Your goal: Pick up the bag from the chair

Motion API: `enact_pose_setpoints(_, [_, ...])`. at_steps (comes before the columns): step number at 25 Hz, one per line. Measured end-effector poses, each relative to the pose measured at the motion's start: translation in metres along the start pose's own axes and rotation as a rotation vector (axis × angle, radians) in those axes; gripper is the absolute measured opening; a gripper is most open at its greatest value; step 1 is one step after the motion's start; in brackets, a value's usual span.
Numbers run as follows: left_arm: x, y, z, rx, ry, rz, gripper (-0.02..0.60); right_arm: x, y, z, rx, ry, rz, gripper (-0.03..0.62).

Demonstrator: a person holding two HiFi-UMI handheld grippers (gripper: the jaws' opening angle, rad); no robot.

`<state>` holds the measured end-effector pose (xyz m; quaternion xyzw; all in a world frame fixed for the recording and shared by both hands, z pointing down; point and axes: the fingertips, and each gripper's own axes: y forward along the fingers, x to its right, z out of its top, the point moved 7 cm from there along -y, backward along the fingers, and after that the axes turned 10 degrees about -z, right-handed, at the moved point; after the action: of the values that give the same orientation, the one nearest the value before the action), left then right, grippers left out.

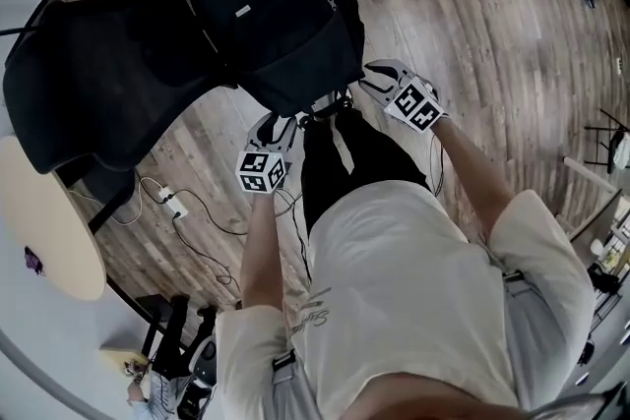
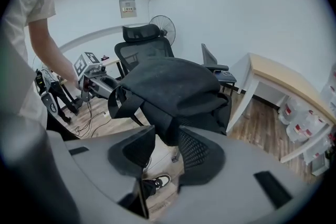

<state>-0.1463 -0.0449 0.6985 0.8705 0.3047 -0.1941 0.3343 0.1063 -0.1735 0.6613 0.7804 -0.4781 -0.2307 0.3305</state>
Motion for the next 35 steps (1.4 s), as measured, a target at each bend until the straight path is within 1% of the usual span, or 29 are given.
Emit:
enact_pose_setpoints(5, [0.010,0.019,0.002,-0.021,0.050,-0.046,0.173,-0.005,-0.002,-0.006,-0.004,-0.103,0.083,0.143])
enact_pose_setpoints(8, [0.016,0.024,0.008,-0.013,0.068,-0.034,0.176,-0.008,0.003,-0.007,0.025,-0.115,0.102,0.142])
enact_pose_setpoints(10, [0.017,0.025,0.011,0.006,0.059,-0.021,0.176,-0.009,0.010,-0.004,0.048,-0.110,0.105,0.141])
enact_pose_setpoints(12, [0.017,0.024,0.013,0.028,0.043,-0.006,0.176,-0.009,0.018,0.002,0.060,-0.132,0.106,0.137])
enact_pose_setpoints(14, [0.018,0.023,0.017,0.041,0.048,0.002,0.176,-0.010,0.024,0.010,0.076,-0.157,0.118,0.133])
enact_pose_setpoints(16, [0.020,0.023,0.023,0.046,0.069,0.004,0.176,-0.009,0.026,0.018,0.102,-0.136,0.134,0.133])
enact_pose_setpoints(22, [0.018,0.015,0.053,0.061,0.106,-0.007,0.164,0.004,0.018,0.044,0.190,0.002,0.199,0.111])
enact_pose_setpoints(27, [0.021,0.003,0.078,0.135,0.077,-0.043,0.130,0.016,0.010,0.069,0.240,0.050,0.257,0.090])
enact_pose_setpoints(31, [0.016,-0.001,0.102,0.191,0.076,-0.034,0.106,0.028,0.009,0.090,0.294,0.079,0.246,0.080])
enact_pose_setpoints(35, [0.010,-0.009,0.130,0.272,0.035,-0.043,0.088,0.040,0.011,0.116,0.343,0.130,0.229,0.075])
